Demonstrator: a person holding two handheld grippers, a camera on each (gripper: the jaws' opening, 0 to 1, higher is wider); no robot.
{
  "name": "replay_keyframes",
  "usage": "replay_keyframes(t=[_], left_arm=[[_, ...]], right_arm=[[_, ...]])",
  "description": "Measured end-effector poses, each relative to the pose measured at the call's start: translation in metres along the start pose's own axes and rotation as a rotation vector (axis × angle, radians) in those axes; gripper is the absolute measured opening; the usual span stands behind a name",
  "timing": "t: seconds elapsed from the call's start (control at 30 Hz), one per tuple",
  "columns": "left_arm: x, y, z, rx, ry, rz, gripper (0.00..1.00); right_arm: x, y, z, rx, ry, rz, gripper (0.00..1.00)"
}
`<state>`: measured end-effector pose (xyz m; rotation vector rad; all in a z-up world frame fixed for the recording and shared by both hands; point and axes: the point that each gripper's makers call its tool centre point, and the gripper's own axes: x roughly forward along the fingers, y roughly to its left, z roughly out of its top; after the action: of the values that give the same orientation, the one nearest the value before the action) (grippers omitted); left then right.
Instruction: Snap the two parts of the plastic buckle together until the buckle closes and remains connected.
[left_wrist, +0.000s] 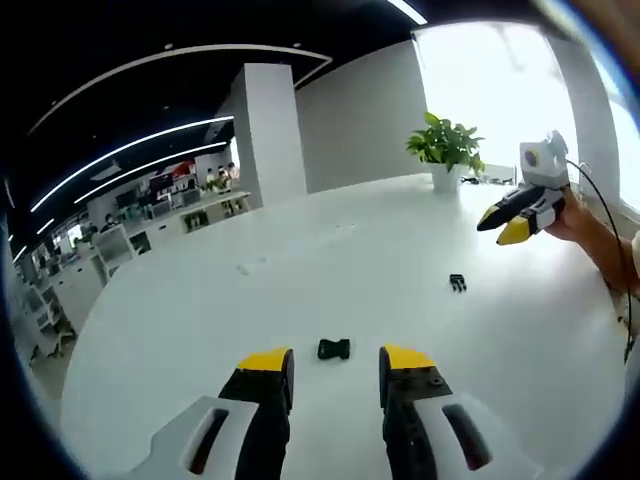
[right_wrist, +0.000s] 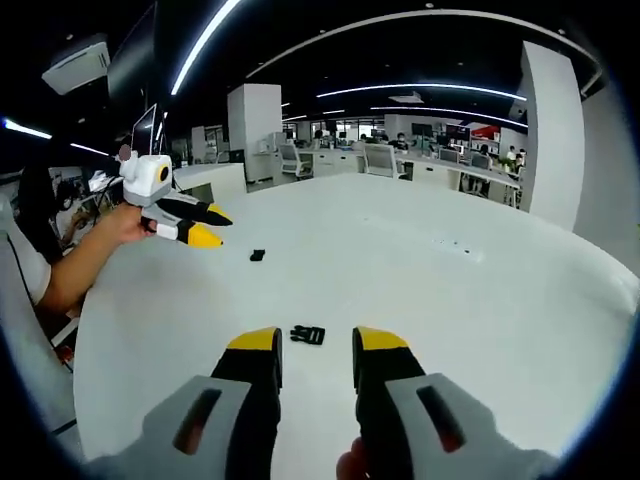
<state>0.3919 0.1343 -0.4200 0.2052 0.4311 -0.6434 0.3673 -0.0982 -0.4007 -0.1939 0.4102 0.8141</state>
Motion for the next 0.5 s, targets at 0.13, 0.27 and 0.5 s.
replay_keyframes(t=[0.13, 0.27, 0.5], left_arm=[[0.002, -0.003, 0.0, -0.001, -0.005, -0.022, 0.35], [0.004, -0.005, -0.001, 0.017, 0.004, -0.03, 0.35], [0.008, -0.008, 0.004, 0.029, -0.007, -0.052, 0.35]], right_arm=[[0.003, 0.001, 0.0, -0.008, 0.007, 0.008, 0.28], [0.007, 0.002, 0.001, -0.012, 0.008, 0.016, 0.28], [0.015, 0.005, 0.004, -0.024, 0.016, 0.035, 0.28]])
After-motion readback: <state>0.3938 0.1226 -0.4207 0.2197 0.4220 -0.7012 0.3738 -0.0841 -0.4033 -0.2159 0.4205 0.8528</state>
